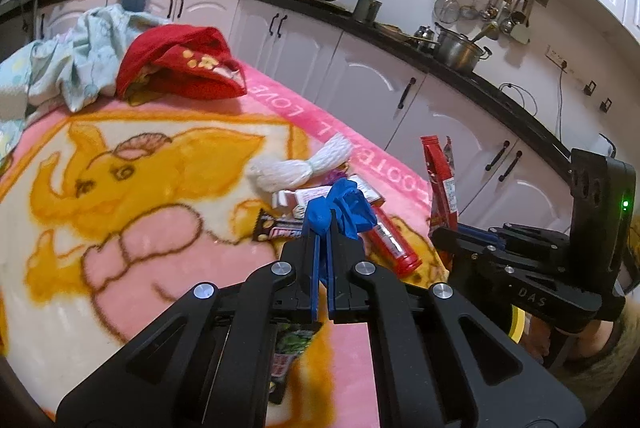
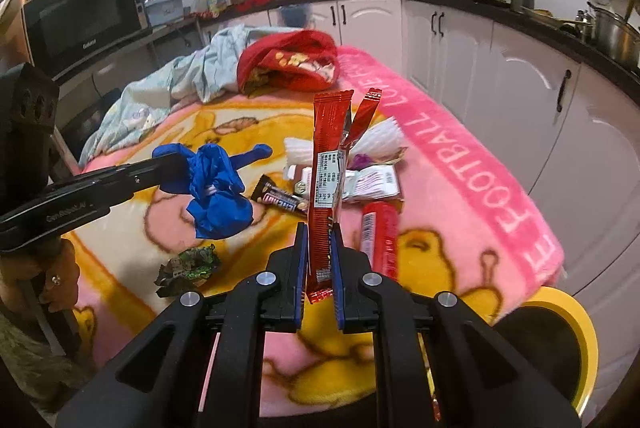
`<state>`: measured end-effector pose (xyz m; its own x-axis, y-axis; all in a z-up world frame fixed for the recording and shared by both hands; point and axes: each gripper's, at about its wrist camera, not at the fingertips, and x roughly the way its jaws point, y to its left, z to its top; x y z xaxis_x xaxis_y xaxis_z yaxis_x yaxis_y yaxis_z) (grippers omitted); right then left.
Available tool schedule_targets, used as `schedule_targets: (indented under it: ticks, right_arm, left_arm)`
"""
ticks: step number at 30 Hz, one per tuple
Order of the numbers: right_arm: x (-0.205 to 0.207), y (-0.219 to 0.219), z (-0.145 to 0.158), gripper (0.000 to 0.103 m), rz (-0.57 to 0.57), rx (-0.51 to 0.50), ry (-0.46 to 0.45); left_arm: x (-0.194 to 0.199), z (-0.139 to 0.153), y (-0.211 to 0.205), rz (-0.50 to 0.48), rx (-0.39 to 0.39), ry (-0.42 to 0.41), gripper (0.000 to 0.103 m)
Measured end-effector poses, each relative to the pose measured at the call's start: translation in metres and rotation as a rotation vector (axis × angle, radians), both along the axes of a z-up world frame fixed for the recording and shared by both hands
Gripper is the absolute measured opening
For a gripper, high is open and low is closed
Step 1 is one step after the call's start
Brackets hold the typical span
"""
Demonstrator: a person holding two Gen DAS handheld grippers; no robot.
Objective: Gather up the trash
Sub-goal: 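Carry the glove and red wrapper over the yellow bin and open both tools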
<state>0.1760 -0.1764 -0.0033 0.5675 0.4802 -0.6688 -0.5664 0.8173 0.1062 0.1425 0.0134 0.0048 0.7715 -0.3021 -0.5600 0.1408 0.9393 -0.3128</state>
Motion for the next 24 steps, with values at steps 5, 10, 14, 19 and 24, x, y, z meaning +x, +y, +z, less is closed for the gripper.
schedule_targets:
  ticks: [5,10,14,19,24]
  right_arm:
    - [-0.006,-0.020,0.008,0.011,-0.027,0.018,-0.016]
    - [-0.012,-0.043,0.014,0.011,-0.059,0.027,-0.029]
    - [-0.016,-0.064,0.017,0.011,-0.094,0.037,-0.037]
    - [-0.020,-0.089,0.019,0.011,-0.137,0.044,-0.043]
    - [-0.026,-0.110,0.016,0.011,-0.179,0.049,-0.042]
  left_arm:
    - [0.000,0.007,-0.014,-0.022,0.007,-0.019,0.000]
    - [0.003,0.014,-0.033,-0.054,0.015,-0.036,0.000]
    - [0.005,0.017,-0.049,-0.081,0.023,-0.044,0.000]
    - [0.006,0.018,-0.070,-0.117,0.032,-0.053,0.000]
    - [0.008,0.019,-0.093,-0.158,0.039,-0.058,0.000]
